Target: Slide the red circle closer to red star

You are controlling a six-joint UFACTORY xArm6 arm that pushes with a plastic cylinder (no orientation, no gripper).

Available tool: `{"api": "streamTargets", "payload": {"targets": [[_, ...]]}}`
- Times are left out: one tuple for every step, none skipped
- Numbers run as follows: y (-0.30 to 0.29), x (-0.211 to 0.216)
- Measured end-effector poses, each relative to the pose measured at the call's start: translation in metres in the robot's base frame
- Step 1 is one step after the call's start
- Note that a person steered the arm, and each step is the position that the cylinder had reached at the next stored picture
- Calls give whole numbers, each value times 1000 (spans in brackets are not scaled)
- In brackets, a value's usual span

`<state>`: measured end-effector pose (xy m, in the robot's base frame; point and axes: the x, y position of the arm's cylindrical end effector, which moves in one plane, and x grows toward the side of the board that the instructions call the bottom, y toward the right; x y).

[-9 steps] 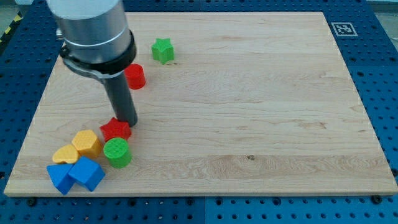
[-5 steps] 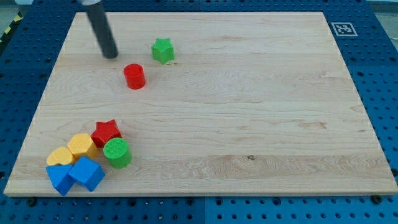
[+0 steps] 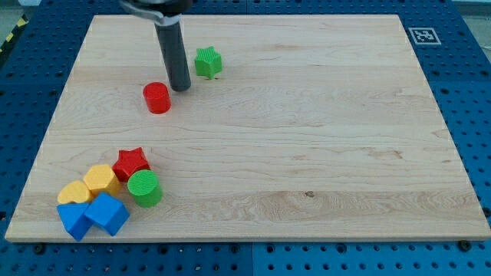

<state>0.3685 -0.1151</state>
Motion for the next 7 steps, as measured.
{"api": "streamTargets", "payload": {"targets": [[-29, 6], [-40, 38], [-37, 79], [-21, 97], [-5, 88], [13, 92], [13, 102]]}}
